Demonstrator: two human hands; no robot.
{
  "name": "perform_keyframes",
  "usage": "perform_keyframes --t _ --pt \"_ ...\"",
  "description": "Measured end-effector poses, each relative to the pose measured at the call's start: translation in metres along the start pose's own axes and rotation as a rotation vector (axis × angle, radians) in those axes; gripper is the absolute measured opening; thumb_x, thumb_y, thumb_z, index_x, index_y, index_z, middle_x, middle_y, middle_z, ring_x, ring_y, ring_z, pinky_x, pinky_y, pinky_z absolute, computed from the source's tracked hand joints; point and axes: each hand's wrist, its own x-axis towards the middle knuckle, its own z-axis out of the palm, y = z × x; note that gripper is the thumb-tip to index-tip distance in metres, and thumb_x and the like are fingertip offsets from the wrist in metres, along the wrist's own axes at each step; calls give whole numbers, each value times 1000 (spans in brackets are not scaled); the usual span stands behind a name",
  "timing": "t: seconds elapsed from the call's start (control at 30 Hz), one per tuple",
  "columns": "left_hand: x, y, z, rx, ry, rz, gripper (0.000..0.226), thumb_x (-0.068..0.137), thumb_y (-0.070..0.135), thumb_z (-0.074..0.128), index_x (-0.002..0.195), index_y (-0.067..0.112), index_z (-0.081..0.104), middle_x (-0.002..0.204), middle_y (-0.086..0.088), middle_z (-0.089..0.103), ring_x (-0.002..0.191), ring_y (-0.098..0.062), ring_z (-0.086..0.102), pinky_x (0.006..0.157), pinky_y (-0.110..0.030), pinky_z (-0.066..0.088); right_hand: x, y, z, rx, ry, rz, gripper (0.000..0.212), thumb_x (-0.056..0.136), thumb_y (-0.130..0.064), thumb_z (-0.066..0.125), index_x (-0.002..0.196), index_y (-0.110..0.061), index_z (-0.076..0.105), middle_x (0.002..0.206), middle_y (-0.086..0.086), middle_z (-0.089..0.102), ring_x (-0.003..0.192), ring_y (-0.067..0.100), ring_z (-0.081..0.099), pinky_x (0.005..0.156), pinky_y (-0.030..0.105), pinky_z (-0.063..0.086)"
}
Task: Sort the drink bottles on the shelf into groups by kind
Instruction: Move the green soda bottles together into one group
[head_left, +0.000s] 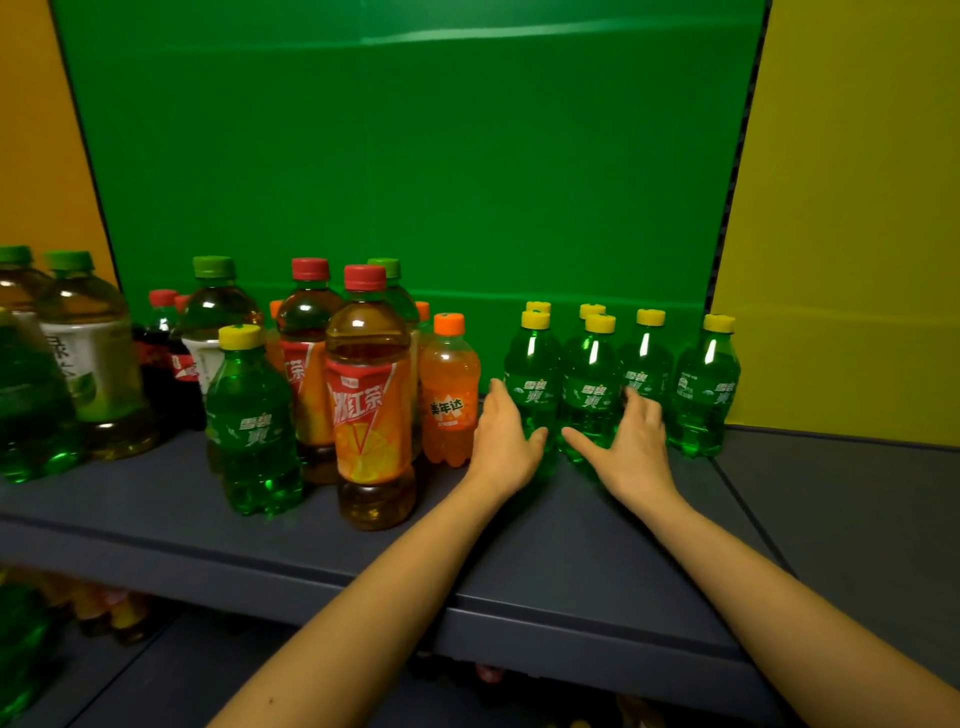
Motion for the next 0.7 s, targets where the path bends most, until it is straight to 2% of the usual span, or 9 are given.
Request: perform_keyframes --t 0.1,0.17,0.23,0.27,0.33,0.4,0.47,0.57,0.7 --pt "-23 8 -23 16 -63 91 77 86 15 61 146 5 13 155 -14 16 144 -23 13 118 -31 13 -13 -14 -15 30 119 -150 78 82 -25 67 143 -3 23 145 15 26 134 30 28 108 33 24" --pt "-50 13 -49 -45 -73 208 65 87 14 61 142 9 28 150 -8 28 139 -19 28 115 -28 23 -27 -27 -27 113 181 -283 64 83 -13 65 139 -4 33 143 13 31 133 23 31 107 23 21" --pt "-80 12 -83 -154 -34 309 44 84 18 63 126 14 49 127 -2 53 115 -8 51 97 -25 45 -45 -45 -34 216 196 -373 52 85 -11 62 133 -11 43 135 2 38 124 7 37 101 12 28" --pt "-94 10 -99 -201 -8 329 34 82 20 63 115 15 57 112 1 60 100 -5 57 85 -22 49 -54 -54 -37 277 202 -406 45 86 -12 62 128 -15 47 128 -4 42 116 2 42 95 8 33" --pt "-114 -1 -134 -257 64 316 17 79 21 63 95 16 65 90 6 66 80 -6 61 69 -18 50 -76 -78 -37 403 188 -451 34 83 -18 56 116 -23 53 113 -13 49 103 1 51 86 8 41" --pt "-126 -25 -176 -263 167 282 8 78 22 64 84 18 67 81 8 68 72 -3 62 66 -15 49 -95 -113 -24 539 125 -471 25 82 -22 54 106 -30 55 108 -13 54 98 3 57 81 9 44" --pt "-132 -46 -203 -220 278 262 7 78 27 64 81 21 65 80 10 67 74 -2 63 67 -12 47 -110 -137 -10 628 33 -492 24 82 -23 56 104 -32 56 107 -10 58 99 4 59 80 9 45" --pt "-133 -92 -253 -124 449 215 11 79 28 62 88 21 62 86 8 65 82 -2 61 72 -11 47 -127 -175 34 598 -89 -532 34 83 -18 56 116 -26 55 117 -13 54 109 2 55 89 11 44" --pt "-122 -157 -309 59 677 123 40 81 21 65 116 10 50 111 -3 49 106 -21 53 91 -29 45 -137 -208 90 448 -87 -553 58 84 -27 55 138 -23 34 140 -13 35 132 -4 30 108 11 24"
